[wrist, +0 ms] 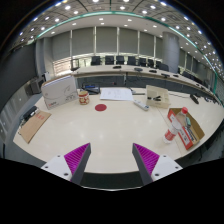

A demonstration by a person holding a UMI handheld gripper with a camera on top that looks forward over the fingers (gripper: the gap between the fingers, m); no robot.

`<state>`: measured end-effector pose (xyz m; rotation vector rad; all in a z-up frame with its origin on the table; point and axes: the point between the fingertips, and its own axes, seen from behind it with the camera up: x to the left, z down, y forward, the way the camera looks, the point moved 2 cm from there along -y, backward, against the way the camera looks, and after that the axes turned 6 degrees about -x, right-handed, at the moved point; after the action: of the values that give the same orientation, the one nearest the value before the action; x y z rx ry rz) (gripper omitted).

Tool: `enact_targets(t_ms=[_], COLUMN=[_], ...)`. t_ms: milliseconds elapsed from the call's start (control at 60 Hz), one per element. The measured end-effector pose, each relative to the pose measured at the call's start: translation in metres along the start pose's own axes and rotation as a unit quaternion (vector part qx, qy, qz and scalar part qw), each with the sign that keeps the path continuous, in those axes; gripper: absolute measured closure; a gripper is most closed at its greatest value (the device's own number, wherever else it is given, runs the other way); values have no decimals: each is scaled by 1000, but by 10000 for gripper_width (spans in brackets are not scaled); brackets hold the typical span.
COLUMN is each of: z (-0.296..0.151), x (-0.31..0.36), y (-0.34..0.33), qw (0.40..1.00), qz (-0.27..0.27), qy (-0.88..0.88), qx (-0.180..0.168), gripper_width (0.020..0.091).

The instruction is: Pour water

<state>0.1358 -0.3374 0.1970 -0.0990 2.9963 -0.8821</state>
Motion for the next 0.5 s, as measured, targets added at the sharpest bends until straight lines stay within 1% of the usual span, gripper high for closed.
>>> enact_targets(t_ms=[83,300,433,500], z=[13,39,37,36], x=[-51,-192,-255,-280], y=[-4,14,50,75], qw=[999,995,993,993], qz=[25,90,94,95], qy=[24,36,29,26], qx=[-2,-34,-66,-72], gripper_width=[242,240,243,243])
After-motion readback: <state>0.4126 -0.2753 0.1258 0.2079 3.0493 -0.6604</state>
